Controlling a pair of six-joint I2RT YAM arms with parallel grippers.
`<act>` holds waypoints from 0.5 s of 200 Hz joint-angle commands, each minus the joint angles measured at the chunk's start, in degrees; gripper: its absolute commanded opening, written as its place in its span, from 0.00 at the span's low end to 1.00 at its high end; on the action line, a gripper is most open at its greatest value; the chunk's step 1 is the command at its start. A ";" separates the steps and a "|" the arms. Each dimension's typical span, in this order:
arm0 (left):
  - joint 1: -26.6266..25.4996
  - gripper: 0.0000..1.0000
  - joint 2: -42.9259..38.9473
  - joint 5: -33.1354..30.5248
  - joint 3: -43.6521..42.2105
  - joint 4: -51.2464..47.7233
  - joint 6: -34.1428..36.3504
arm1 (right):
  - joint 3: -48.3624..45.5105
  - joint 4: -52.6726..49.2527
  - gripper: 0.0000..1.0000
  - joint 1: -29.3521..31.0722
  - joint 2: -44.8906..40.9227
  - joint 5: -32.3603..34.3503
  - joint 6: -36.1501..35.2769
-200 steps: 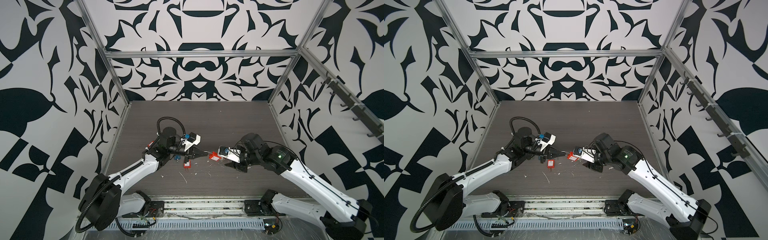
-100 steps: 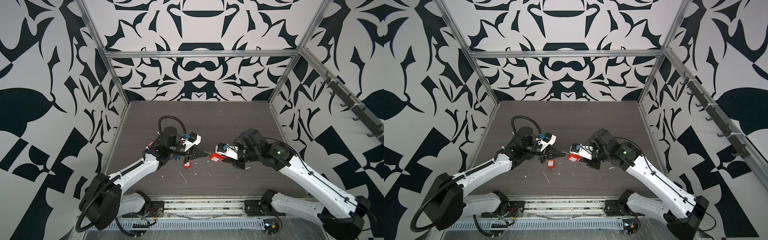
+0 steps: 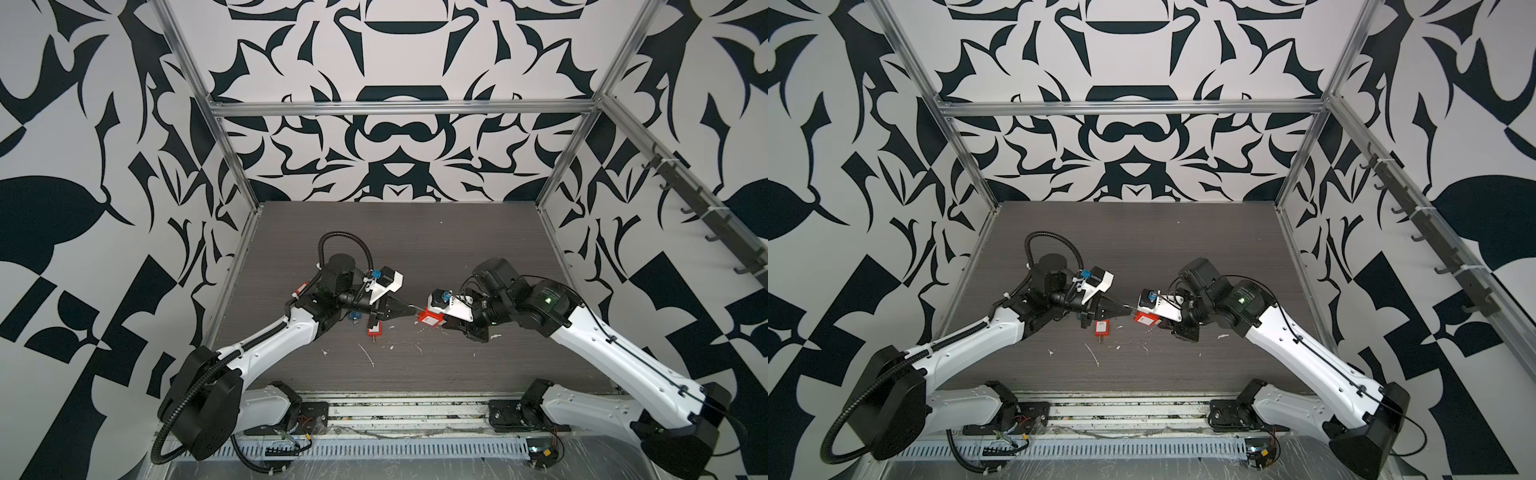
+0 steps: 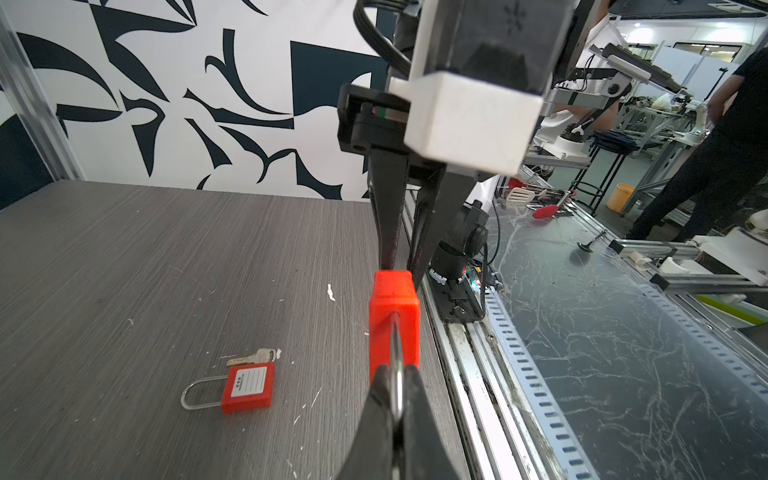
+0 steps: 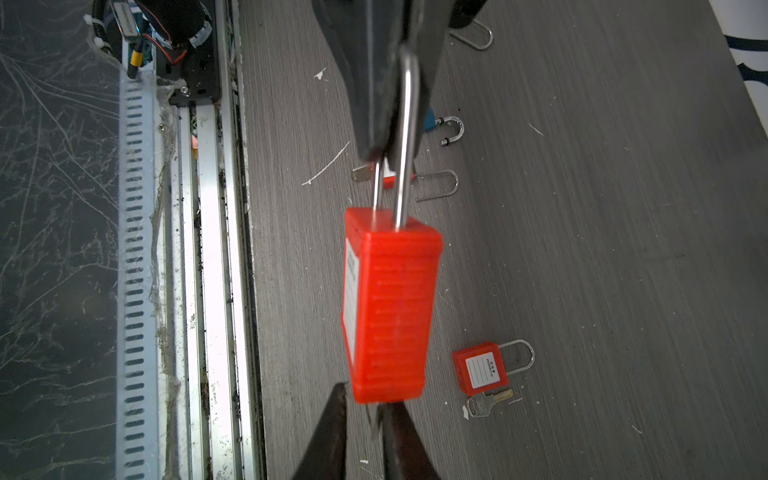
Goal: Lock with the key
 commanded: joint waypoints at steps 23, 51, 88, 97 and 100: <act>-0.10 0.00 -1.13 1.54 1.61 -0.18 0.59 | 2.24 -0.32 0.16 -0.04 0.34 -1.43 -0.20; -0.14 0.00 -1.19 1.44 1.68 -1.33 1.52 | 2.04 -0.34 0.10 -0.02 -0.06 -1.23 -0.36; -0.18 0.00 -1.43 1.08 2.08 -2.47 2.18 | 1.06 -0.73 0.04 -0.05 -0.80 -0.39 -0.56; -0.06 0.00 -1.52 0.97 2.08 -2.48 2.09 | 0.67 -0.77 0.03 0.01 -1.05 -0.31 -0.45; -0.05 0.00 -1.54 0.93 2.09 -2.47 2.10 | 0.57 -0.73 0.03 -0.05 -1.19 -0.23 -0.43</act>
